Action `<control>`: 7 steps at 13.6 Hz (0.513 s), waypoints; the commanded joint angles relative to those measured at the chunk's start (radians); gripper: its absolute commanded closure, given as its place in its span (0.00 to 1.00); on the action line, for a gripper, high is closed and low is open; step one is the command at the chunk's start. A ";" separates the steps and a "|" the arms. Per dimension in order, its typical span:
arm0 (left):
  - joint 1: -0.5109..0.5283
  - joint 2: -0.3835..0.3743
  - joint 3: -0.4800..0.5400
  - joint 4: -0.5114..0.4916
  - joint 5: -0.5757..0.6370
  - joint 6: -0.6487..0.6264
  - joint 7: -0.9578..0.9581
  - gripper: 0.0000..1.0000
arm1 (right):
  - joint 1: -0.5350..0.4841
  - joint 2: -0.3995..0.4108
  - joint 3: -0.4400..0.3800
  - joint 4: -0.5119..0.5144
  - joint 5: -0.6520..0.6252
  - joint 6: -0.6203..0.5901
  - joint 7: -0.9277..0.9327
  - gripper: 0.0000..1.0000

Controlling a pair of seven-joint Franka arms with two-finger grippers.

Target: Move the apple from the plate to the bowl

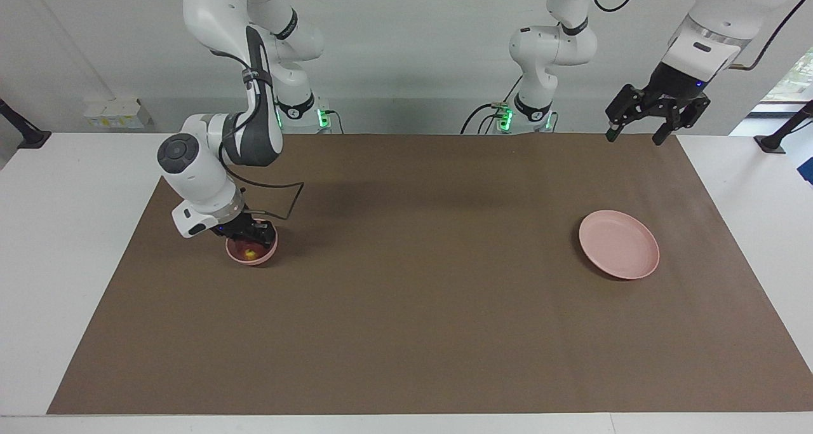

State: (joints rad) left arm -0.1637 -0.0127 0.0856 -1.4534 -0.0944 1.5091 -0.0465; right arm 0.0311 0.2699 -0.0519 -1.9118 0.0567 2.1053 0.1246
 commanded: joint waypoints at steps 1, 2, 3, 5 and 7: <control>-0.088 0.014 0.086 0.034 0.051 -0.062 0.020 0.00 | -0.016 0.008 0.010 -0.009 0.000 0.025 -0.013 0.02; -0.079 0.016 0.085 0.036 0.051 -0.069 0.033 0.00 | -0.020 0.012 0.010 -0.003 0.000 0.024 -0.014 0.00; -0.062 0.017 0.076 0.045 0.051 -0.088 0.063 0.00 | -0.022 0.015 0.010 0.006 0.000 0.016 -0.016 0.00; -0.047 0.023 0.060 0.062 0.056 -0.104 0.091 0.00 | -0.019 0.008 0.010 0.026 -0.001 -0.004 -0.016 0.00; -0.033 0.010 0.065 0.061 0.059 -0.104 0.094 0.00 | -0.013 -0.033 0.007 0.063 -0.020 -0.068 -0.014 0.00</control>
State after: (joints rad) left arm -0.2149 -0.0103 0.1498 -1.4311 -0.0563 1.4383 0.0222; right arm 0.0283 0.2736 -0.0519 -1.8897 0.0566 2.0979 0.1246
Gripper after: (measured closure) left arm 0.000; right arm 0.000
